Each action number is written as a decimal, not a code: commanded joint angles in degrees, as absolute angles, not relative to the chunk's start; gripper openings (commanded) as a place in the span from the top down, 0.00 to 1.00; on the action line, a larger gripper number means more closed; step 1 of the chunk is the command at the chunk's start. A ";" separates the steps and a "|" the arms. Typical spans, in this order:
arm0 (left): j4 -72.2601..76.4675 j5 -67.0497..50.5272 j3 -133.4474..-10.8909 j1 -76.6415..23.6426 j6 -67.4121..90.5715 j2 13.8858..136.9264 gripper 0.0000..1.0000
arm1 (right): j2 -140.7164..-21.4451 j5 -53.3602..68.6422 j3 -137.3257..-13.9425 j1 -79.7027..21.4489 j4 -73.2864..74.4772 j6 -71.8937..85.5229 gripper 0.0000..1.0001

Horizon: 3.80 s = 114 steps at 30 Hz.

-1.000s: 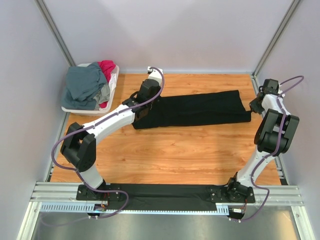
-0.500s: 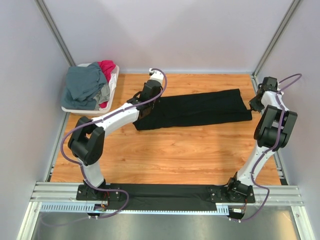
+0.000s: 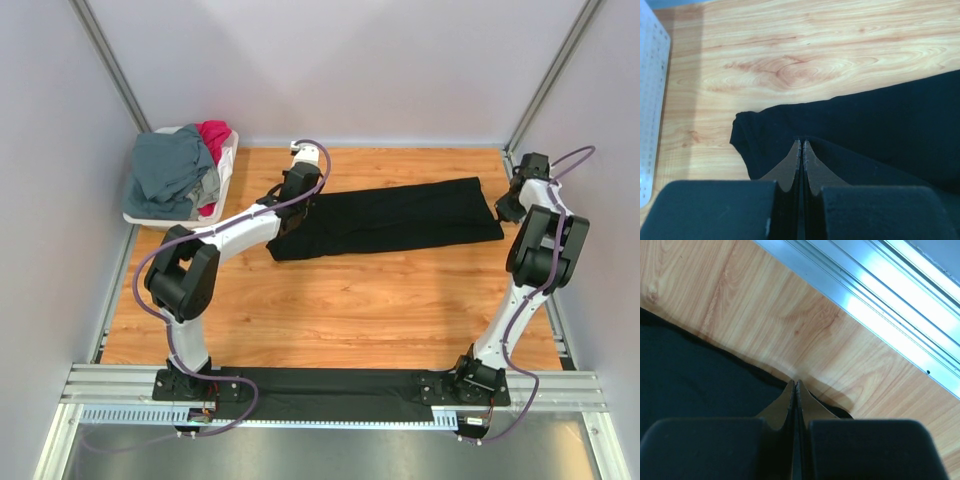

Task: Fold and stack the t-shirts
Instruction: Fold the tshirt

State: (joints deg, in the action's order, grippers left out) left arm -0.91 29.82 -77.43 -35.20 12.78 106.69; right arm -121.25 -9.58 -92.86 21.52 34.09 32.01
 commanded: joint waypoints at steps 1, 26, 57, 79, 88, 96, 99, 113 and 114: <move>-1.22 32.25 -78.66 -34.19 15.47 106.87 1.00 | -122.34 -11.25 -96.06 21.36 34.19 30.76 0.99; -6.50 38.23 -74.54 -33.75 21.53 100.47 1.00 | -114.35 -14.50 -95.27 18.63 35.33 28.48 1.00; -7.47 36.83 -74.26 -33.84 20.14 101.16 1.00 | -128.14 -10.90 -106.43 16.26 36.03 25.75 1.00; -9.49 36.12 -87.62 -33.84 20.31 112.41 1.00 | -126.04 -4.57 -111.09 16.26 37.53 23.29 0.57; -14.85 42.01 -91.58 -33.84 25.83 115.31 1.00 | -119.36 1.38 -106.62 14.94 33.49 21.09 0.53; -10.29 35.60 -93.08 -34.63 22.24 116.37 1.00 | -120.14 4.74 -104.15 13.80 31.38 21.18 0.51; -8.97 35.86 -93.25 -34.80 20.22 116.63 1.00 | -121.11 5.45 -104.15 13.54 31.55 21.53 0.51; -3.96 35.86 -95.98 -34.89 16.88 119.18 1.00 | -122.43 4.83 -103.45 13.27 32.43 21.18 0.52; -3.69 35.77 -95.98 -34.89 16.44 119.27 1.00 | -122.34 4.75 -103.36 13.36 32.34 21.27 0.52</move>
